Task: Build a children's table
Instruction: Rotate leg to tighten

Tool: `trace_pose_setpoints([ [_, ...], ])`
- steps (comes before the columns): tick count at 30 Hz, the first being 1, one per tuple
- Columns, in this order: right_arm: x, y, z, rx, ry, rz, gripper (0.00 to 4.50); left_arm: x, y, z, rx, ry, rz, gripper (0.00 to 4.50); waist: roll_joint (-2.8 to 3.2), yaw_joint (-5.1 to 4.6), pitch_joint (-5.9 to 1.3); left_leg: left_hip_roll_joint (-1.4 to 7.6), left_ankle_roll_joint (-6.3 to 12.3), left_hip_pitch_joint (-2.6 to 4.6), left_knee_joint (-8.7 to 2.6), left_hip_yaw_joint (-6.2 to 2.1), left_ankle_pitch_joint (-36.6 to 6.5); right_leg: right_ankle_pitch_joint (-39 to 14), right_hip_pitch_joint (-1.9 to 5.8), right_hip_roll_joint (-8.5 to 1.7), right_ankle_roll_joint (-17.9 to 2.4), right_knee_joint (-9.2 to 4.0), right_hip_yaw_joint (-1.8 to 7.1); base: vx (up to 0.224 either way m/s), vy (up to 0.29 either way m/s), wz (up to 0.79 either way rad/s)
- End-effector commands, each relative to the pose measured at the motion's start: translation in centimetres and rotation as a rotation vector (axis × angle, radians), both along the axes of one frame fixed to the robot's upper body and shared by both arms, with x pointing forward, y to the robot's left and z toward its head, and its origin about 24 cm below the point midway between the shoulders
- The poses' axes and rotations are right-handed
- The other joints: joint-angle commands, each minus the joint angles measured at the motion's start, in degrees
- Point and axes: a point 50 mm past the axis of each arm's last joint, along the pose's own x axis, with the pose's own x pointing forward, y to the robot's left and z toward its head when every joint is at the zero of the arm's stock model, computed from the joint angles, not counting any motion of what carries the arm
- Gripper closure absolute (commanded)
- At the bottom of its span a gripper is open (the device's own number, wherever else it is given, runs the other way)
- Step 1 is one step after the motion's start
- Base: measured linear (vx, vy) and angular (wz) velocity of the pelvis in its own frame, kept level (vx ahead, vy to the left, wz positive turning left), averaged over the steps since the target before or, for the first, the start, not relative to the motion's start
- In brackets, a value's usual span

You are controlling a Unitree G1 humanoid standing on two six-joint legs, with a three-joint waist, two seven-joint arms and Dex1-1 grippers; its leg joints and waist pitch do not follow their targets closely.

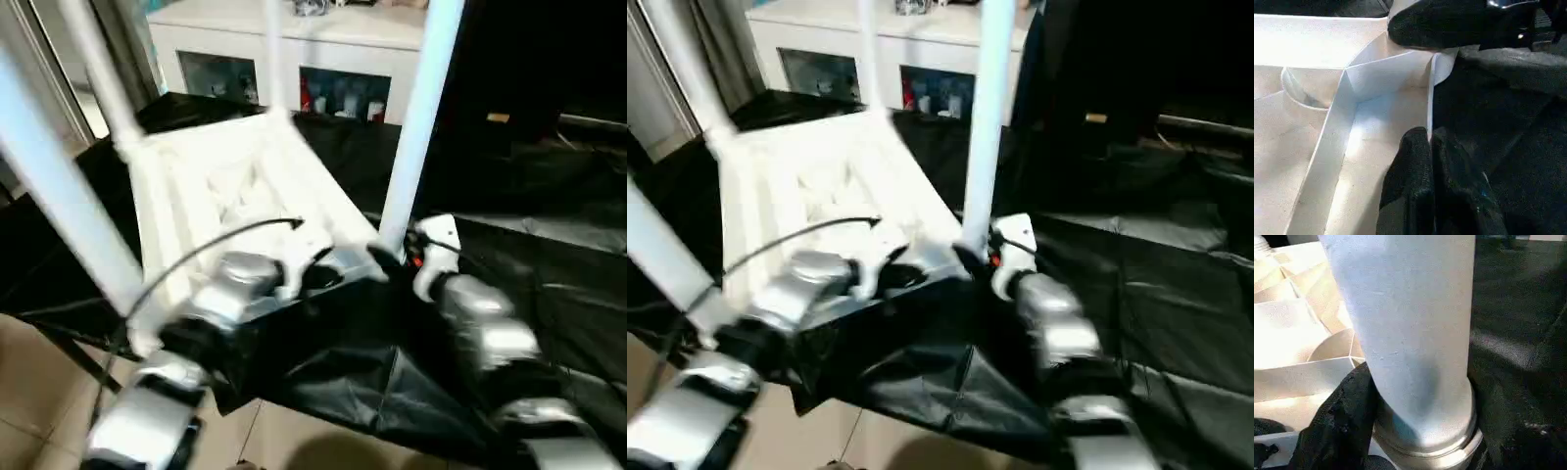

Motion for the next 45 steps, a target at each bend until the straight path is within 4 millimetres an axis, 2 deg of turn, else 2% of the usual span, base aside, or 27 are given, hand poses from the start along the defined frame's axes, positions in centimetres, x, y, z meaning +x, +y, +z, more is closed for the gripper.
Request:
trace_pose_setpoints([
  [1, -1.1, 3.9, -1.4, 0.02, 0.057, 0.161, 1.96, 0.0, -2.6, 1.5, -0.057, -0.057, -0.052, 4.5, -0.09, -0.17, -3.09, 2.67, -1.54, 1.45, -5.11, -2.04, -23.13, -20.57, 1.44, -3.22, -9.24, -5.59, 1.75, 0.0, 0.0, 0.0],
  [2, -1.2, 4.1, -1.2, 0.031, 0.045, 0.193, 1.4, 0.0, -2.6, 1.5, -0.058, -0.057, -0.058, 4.5, -0.07, -0.16, -3.12, 2.68, -1.29, 1.44, -5.13, -1.99, -22.7, -19.5, 1.48, -3.2, -9.54, -5.52, 1.73, 0.0, 0.0, 0.0],
  [5, -1.3, 3.7, -0.5, 0.048, 0.008, 0.278, 1.19, 0.0, -2.0, 1.4, -0.055, -0.055, -0.086, 4.5, -0.28, -0.07, -3.21, 2.68, 0.0, 1.32, -4.96, -1.73, -20.89, -16.41, 1.67, -3.17, -10.72, -5.33, 1.84, 0.0, 0.0, 0.0],
  [8, -1.3, 2.2, 0.0, 0.002, -0.012, 0.33, 0.81, -0.2, -1.0, 1.4, -0.044, -0.048, -0.137, 4.5, -0.48, 0.02, -3.34, 2.7, 1.13, 1.19, -4.74, -1.56, -18.57, -13.96, 1.8, -3.21, -11.69, -5.09, 1.93, 0.0, 0.0, 0.0],
  [10, -1.2, 1.0, 0.4, -0.019, -0.024, 0.363, 0.76, -0.3, -0.3, 1.4, -0.034, -0.047, -0.183, 4.5, -0.45, 0.21, -3.51, 2.66, 1.92, 0.95, -4.52, -1.55, -16.65, -12.32, 2.15, -3.29, -12.29, -4.77, 1.84, 0.0, 0.0, 0.0],
  [13, -1.3, -0.3, 1.0, -0.033, -0.028, 0.438, 0.76, -0.7, 0.8, 1.4, -0.022, -0.031, -0.251, 4.5, -0.38, 0.55, -3.77, 2.72, 3.46, 0.69, -4.05, -1.34, -12.91, -7.09, 2.48, -3.22, -13.79, -4.08, 1.7, 0.0, 0.0, 0.0],
  [14, -1.3, -0.5, 1.1, -0.037, -0.027, 0.455, 0.76, -0.8, 1.0, 1.4, -0.019, -0.027, -0.264, 4.5, -0.28, 0.74, -3.95, 2.83, 4.25, 0.63, -3.83, -1.29, -10.89, -3.87, 2.56, -3.12, -14.66, -3.65, 1.58, 0.0, 0.0, 0.0],
  [15, -1.5, -0.9, 1.4, -0.045, -0.025, 0.502, 0.76, -0.9, 1.4, 1.4, -0.017, -0.01, -0.289, 4.5, -0.34, 0.81, -4.03, 2.85, 4.69, 0.63, -3.68, -1.21, -9.8, -2.19, 2.56, -3.02, -15.1, -3.43, 1.5, 0.0, 0.0, 0.0],
  [16, -1.8, -1.5, 1.6, -0.053, -0.02, 0.56, 0.76, -1.2, 2.0, 1.4, -0.017, 0.017, -0.322, 4.5, -0.27, 1.14, -4.14, 2.91, 5.92, 0.69, -3.32, -1.0, -8.0, 1.6, 2.5, -2.91, -16.39, -2.95, 1.41, 0.0, 0.0, 0.0],
  [17, -2.0, -1.8, 1.8, -0.052, -0.015, 0.598, 0.76, -1.4, 2.3, 1.4, -0.017, 0.037, -0.348, 4.5, -0.26, 1.18, -4.17, 2.89, 6.25, 0.6, -3.24, -1.02, -7.47, 2.47, 2.59, -2.95, -16.81, -2.76, 1.37, 0.0, 0.0, 0.0],
  [19, -2.1, -2.1, 2.0, -0.054, -0.015, 0.622, 0.76, -1.6, 2.5, 1.5, -0.015, 0.049, -0.364, 4.5, -0.05, 1.51, -4.32, 3.13, 6.81, 1.0, -3.09, -0.93, -7.03, 3.86, 2.34, -2.84, -17.7, -2.55, 1.31, 0.0, 0.0, 0.0],
  [20, -2.2, -2.4, 2.2, -0.06, -0.017, 0.645, 0.76, -1.7, 2.9, 1.4, -0.011, 0.069, -0.384, 4.5, -0.2, 1.6, -4.23, 3.18, 6.98, 0.91, -3.06, -0.87, -6.94, 4.43, 2.26, -2.8, -18.01, -2.49, 1.33, 0.0, 0.0, 0.0],
  [21, -2.4, -2.7, 2.3, -0.066, -0.016, 0.673, 0.76, -2.0, 3.4, 1.4, -0.002, 0.093, -0.41, 4.5, -0.02, 1.9, -4.27, 3.27, 6.71, 0.98, -3.05, -0.98, -7.35, 4.0, 2.28, -2.91, -18.07, -2.31, 1.27, 0.0, 0.0, 0.0],
  [24, -2.5, -3.1, 2.5, -0.064, -0.009, 0.707, 0.76, -2.3, 3.9, 1.3, 0.003, 0.117, -0.432, 4.5, -0.1, 2.22, -4.08, 3.33, 5.66, 1.14, -3.22, -0.89, -9.1, 1.33, 2.11, -2.92, -17.98, -2.58, 1.32, 0.0, 0.0, 0.0],
  [27, -2.7, -3.3, 2.5, -0.058, 0.005, 0.738, 1.04, -2.5, 4.4, 1.3, 0.007, 0.127, -0.438, 4.5, -0.24, 2.12, -3.83, 3.31, 4.45, 0.94, -3.52, -1.0, -11.33, -3.0, 2.23, -3.17, -16.97, -2.94, 1.35, 0.0, 0.0, 0.0],
  [29, -2.7, -3.2, 2.5, -0.055, 0.009, 0.742, 1.24, -2.6, 4.4, 1.3, 0.009, 0.13, -0.438, 4.5, -0.3, 2.06, -3.79, 3.31, 3.5, 1.09, -3.6, -1.0, -12.24, -5.28, 2.1, -3.22, -16.34, -3.2, 1.45, 0.0, 0.0, 0.0],
  [34, -2.9, -2.8, 2.3, -0.035, 0.019, 0.759, 1.57, -2.5, 4.4, 1.3, 0.01, 0.12, -0.422, 4.5, -0.33, 2.1, -3.98, 3.24, 3.74, 0.97, -3.43, -1.02, -10.69, -3.58, 2.15, -3.15, -16.24, -2.92, 1.43, 0.0, 0.0, 0.0],
  [35, -3.0, -2.6, 2.1, -0.029, 0.023, 0.761, 1.78, -2.3, 4.2, 1.3, 0.01, 0.107, -0.402, 4.5, -0.44, 2.17, -4.04, 3.22, 4.04, 0.92, -3.34, -1.02, -9.88, -2.63, 2.21, -3.18, -16.31, -2.8, 1.41, 0.0, 0.0, 0.0],
  [37, -3.2, -2.1, 1.5, -0.023, 0.03, 0.735, 1.89, -1.7, 3.7, 1.4, 0.009, 0.068, -0.333, 4.5, -0.44, 2.31, -4.01, 3.21, 4.44, 0.86, -3.24, -1.03, -9.04, -1.9, 2.09, -3.28, -16.35, -2.78, 1.41, 0.0, 0.0, 0.0],
  [38, -2.9, -1.4, 0.7, -0.03, 0.038, 0.641, 1.93, -0.7, 3.0, 1.5, 0.003, 0.021, -0.229, 4.5, -0.47, 2.17, -3.99, 3.17, 4.46, 0.81, -3.29, -1.0, -9.33, -2.3, 2.08, -3.18, -16.28, -2.82, 1.43, 0.0, 0.0, 0.0],
  [39, -2.8, -1.3, 0.6, -0.032, 0.039, 0.623, 2.0, -0.5, 2.9, 1.5, 0.002, 0.015, -0.214, 4.5, -0.47, 2.08, -3.86, 3.11, 4.13, 0.93, -3.35, -0.95, -9.9, -3.44, 1.84, -3.11, -16.09, -3.05, 1.44, 0.0, 0.0, 0.0],
  [40, -2.3, -0.9, -0.1, -0.061, 0.043, 0.515, 2.07, 0.2, 2.4, 1.7, -0.006, -0.016, -0.139, 4.5, -0.54, 2.01, -3.7, 3.04, 3.01, 1.19, -3.49, -0.99, -12.07, -6.85, 1.72, -3.29, -15.66, -3.52, 1.54, 0.0, 0.0, 0.0],
  [41, -2.1, -0.8, -0.3, -0.078, 0.042, 0.467, 2.11, 0.4, 2.2, 1.8, -0.009, -0.029, -0.109, 4.5, -0.59, 1.74, -3.57, 2.97, 1.6, 1.21, -3.75, -1.11, -13.81, -10.54, 1.7, -3.44, -14.8, -3.87, 1.6, -0.051, 0.002, 0.0],
  [42, -1.6, -0.1, -1.4, -0.089, 0.07, 0.314, 2.2, 1.2, 1.3, 2.1, -0.024, -0.06, -0.023, 4.5, -0.46, 1.41, -3.32, 2.86, -0.08, 1.22, -4.08, -1.3, -15.96, -15.21, 1.62, -3.48, -12.96, -4.31, 1.65, 0.0, 0.0, 0.0],
  [43, -1.6, -0.1, -1.4, -0.089, 0.07, 0.314, 2.2, 1.2, 1.3, 2.1, -0.024, -0.06, -0.023, 4.5, -0.42, 1.12, -3.16, 2.81, -0.59, 1.39, -4.22, -1.33, -17.41, -16.94, 1.41, -3.44, -12.55, -4.58, 1.68, 0.0, 0.0, 0.0],
  [45, -1.4, 0.8, -1.9, -0.056, 0.092, 0.225, 2.36, 1.5, 0.3, 2.3, -0.042, -0.078, 0.024, 4.5, -0.6, 0.68, -3.06, 2.62, -1.41, 1.46, -4.39, -1.62, -20.03, -21.53, 1.54, -3.58, -10.94, -5.14, 1.6, 0.0, 0.0, 0.0],
])
